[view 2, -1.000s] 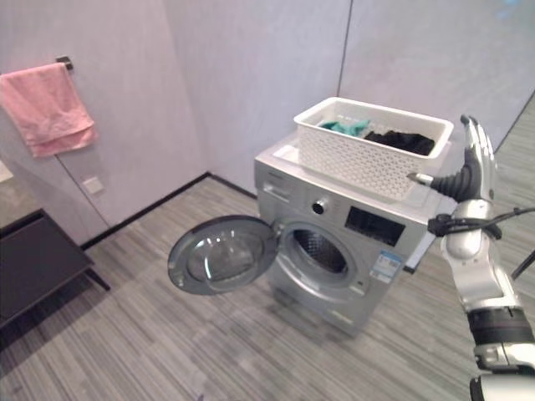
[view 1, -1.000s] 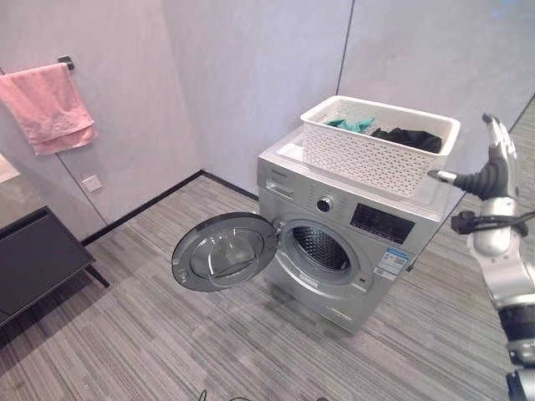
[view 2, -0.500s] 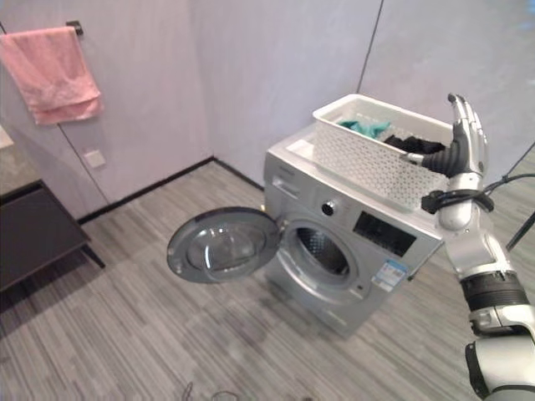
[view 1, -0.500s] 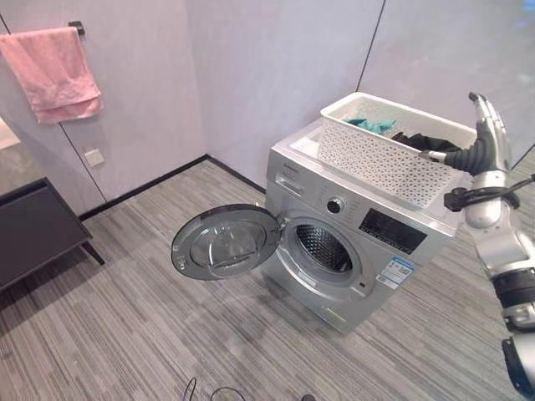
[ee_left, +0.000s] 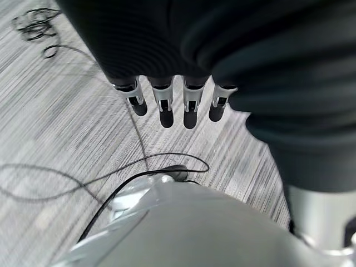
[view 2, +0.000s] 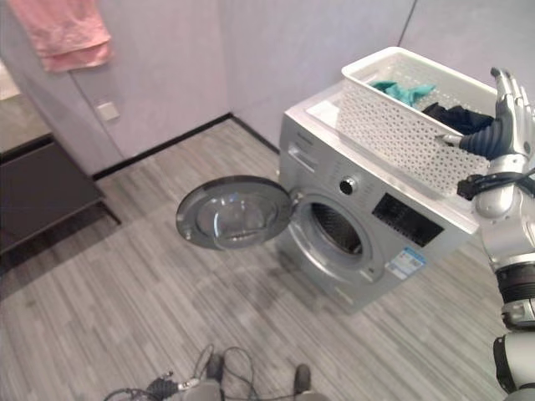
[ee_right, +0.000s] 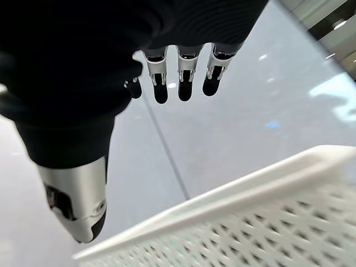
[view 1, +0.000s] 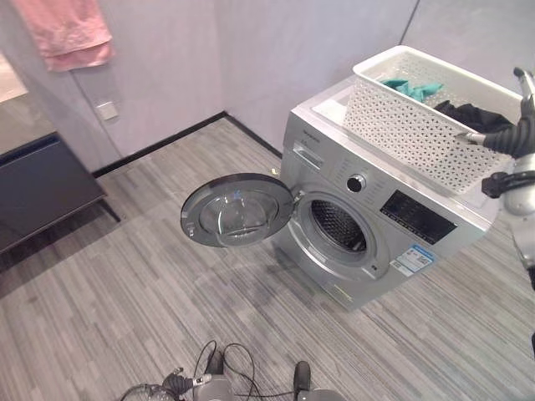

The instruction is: Grab the laundry basket,head to the washer,open it,put in the laundry and shut it.

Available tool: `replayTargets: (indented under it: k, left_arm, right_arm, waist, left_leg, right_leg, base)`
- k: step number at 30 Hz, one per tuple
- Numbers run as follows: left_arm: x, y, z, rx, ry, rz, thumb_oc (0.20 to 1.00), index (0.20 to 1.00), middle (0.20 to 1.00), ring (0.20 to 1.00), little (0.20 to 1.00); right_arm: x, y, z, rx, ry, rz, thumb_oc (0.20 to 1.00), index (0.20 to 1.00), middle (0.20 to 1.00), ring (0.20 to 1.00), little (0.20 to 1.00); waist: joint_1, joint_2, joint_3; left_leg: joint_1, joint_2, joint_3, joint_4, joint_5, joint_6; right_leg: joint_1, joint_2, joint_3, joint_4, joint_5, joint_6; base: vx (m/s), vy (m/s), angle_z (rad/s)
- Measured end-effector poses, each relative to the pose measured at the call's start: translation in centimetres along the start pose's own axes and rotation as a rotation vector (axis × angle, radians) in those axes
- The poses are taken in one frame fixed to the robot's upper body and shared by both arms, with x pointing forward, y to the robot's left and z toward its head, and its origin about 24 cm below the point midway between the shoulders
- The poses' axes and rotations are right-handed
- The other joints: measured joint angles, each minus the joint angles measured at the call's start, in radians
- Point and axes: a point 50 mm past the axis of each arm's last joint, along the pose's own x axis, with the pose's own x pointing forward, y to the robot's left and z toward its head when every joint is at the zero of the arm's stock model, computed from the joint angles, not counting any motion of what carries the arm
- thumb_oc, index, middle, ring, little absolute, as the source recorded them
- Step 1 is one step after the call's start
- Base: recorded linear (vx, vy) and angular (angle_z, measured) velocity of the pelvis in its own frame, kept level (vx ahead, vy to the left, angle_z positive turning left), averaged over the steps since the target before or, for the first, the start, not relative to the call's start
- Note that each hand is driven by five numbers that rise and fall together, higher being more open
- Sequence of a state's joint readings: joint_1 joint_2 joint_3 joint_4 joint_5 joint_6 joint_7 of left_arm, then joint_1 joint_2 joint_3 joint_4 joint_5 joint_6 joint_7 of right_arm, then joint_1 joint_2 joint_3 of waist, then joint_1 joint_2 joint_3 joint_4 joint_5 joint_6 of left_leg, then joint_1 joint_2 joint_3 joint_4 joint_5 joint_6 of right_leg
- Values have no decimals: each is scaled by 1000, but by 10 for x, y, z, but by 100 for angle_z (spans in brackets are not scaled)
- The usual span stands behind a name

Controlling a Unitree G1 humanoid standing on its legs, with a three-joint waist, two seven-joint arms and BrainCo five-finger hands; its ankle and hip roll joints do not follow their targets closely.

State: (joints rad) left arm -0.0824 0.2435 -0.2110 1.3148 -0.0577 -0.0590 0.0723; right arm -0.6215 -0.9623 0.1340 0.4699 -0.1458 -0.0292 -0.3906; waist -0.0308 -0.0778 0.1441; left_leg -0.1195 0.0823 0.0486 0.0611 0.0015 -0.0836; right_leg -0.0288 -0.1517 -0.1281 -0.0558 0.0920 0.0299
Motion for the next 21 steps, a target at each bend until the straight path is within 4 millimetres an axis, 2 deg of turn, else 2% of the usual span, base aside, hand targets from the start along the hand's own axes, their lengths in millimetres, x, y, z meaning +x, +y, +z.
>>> replayTargets:
  k: [2,3,4,7,8,10,11,13,14,15,16,17,18,19,20,21]
  left_arm:
    - [0,1,-2,1,4,1,1000,1000,1000,1000,1000]
    - [0,4,-3,6,2,8,1000,1000,1000,1000,1000]
    - [0,9,-2,11,0,21,1000,1000,1000,1000,1000]
    - [0,20,-3,20,4,47,1000,1000,1000,1000,1000]
    - [-1,23,-5,21,10,54,1000,1000,1000,1000,1000]
    - [-2,26,-10,24,21,60,1000,1000,1000,1000,1000]
    - [-2,25,-12,24,30,58,1000,1000,1000,1000,1000]
    - [-1,20,-10,21,28,47,1000,1000,1000,1000,1000]
    - [-1,16,-9,15,28,37,1000,1000,1000,1000,1000]
    - [-1,12,-11,7,37,28,1000,1000,1000,1000,1000]
    - [-1,10,-13,4,46,25,1000,1000,1000,1000,1000]
    - [-2,12,-17,7,56,29,1000,1000,1000,1000,1000]
    - [-3,17,-21,11,65,40,1000,1000,1000,1000,1000]
    - [-3,15,-20,10,65,38,1000,1000,1000,1000,1000]
    - [-4,3,-27,4,77,6,1000,1000,1000,1000,1000]
    - [-5,-5,-30,-9,85,-6,1000,1000,1000,1000,1000]
  right_arm:
    - [-2,7,0,37,21,8,1000,1000,1000,1000,1000]
    - [-5,16,-1,47,35,32,1000,1000,1000,1000,1000]
    - [-5,17,-2,47,38,36,1000,1000,1000,1000,1000]
    - [1,18,2,60,41,27,1000,1000,1000,1000,1000]
    - [0,18,1,57,46,30,1000,1000,1000,1000,1000]
    - [5,15,6,65,37,16,1000,1000,1000,1000,1000]
    - [12,11,10,70,35,-3,1000,1000,1000,1000,1000]
    - [21,5,11,74,49,-33,1000,1000,1000,1000,1000]
    - [24,2,10,69,61,-41,1000,1000,1000,1000,1000]
    - [26,1,8,54,74,-41,1000,1000,1000,1000,1000]
    - [25,1,6,35,82,-33,1000,1000,1000,1000,1000]
    - [25,0,4,27,85,-30,1000,1000,1000,1000,1000]
    - [24,0,3,23,89,-31,1000,1000,1000,1000,1000]
    - [25,-5,2,14,88,-38,1000,1000,1000,1000,1000]
    - [26,-8,0,-15,86,-27,1000,1000,1000,1000,1000]
    - [26,-10,-1,-19,89,-10,1000,1000,1000,1000,1000]
  waist:
    - [-3,-5,-1]
    - [4,3,-4]
    - [5,-2,-4]
    - [13,-10,-4]
    - [9,-9,-3]
    - [14,-13,-5]
    - [14,-9,-1]
    - [12,8,10]
    - [9,15,16]
    - [9,14,20]
    - [-3,-1,28]
    - [-17,-22,24]
    - [-23,-57,11]
    - [-31,-63,12]
    - [-33,-35,-2]
    - [-26,-1,-19]
  left_leg:
    - [17,-22,42,28,-1,49]
    - [43,-21,73,41,-16,72]
    - [52,-34,74,47,-34,91]
    - [70,-48,116,58,-42,101]
    - [78,-51,113,56,-45,105]
    - [90,-57,121,38,-47,109]
    - [96,-60,119,33,-49,111]
    - [106,-61,106,32,-60,124]
    - [115,-64,99,31,-61,123]
    - [129,-69,92,27,-68,121]
    - [153,-79,67,21,-79,107]
    - [153,-94,41,26,-85,97]
    - [153,-113,35,32,-91,85]
    - [158,-108,20,40,-104,65]
    - [151,-57,14,45,-107,46]
    - [154,15,1,37,-107,14]
  right_leg:
    - [-11,-32,12,73,-1,26]
    - [-34,-44,11,160,-16,41]
    - [-44,-53,7,193,-15,44]
    - [-132,-82,15,342,-12,61]
    - [-143,-94,15,351,-44,74]
    - [-139,-94,12,276,-52,85]
    - [-126,-96,15,164,-32,114]
    - [-126,-113,39,45,0,154]
    - [-126,-125,50,-3,21,174]
    - [-128,-126,74,-37,46,180]
    - [-115,-124,118,-33,56,187]
    - [-105,-123,134,-17,43,186]
    - [-105,-124,158,5,13,156]
    - [-103,-120,171,12,79,125]
    - [-109,-69,156,31,90,112]
    - [-97,-7,131,25,89,99]
  base:
    - [97,219,-44]
    - [72,185,-43]
    - [109,207,-37]
    - [88,44,-29]
    - [119,-4,-13]
    - [131,-78,-5]
    - [194,-145,1]
    - [189,-145,9]
    - [158,-131,19]
    - [152,-129,42]
    - [162,-140,64]
    - [179,-165,76]
    - [133,-128,65]
    - [180,-204,56]
    - [221,-242,34]
    - [281,-297,23]
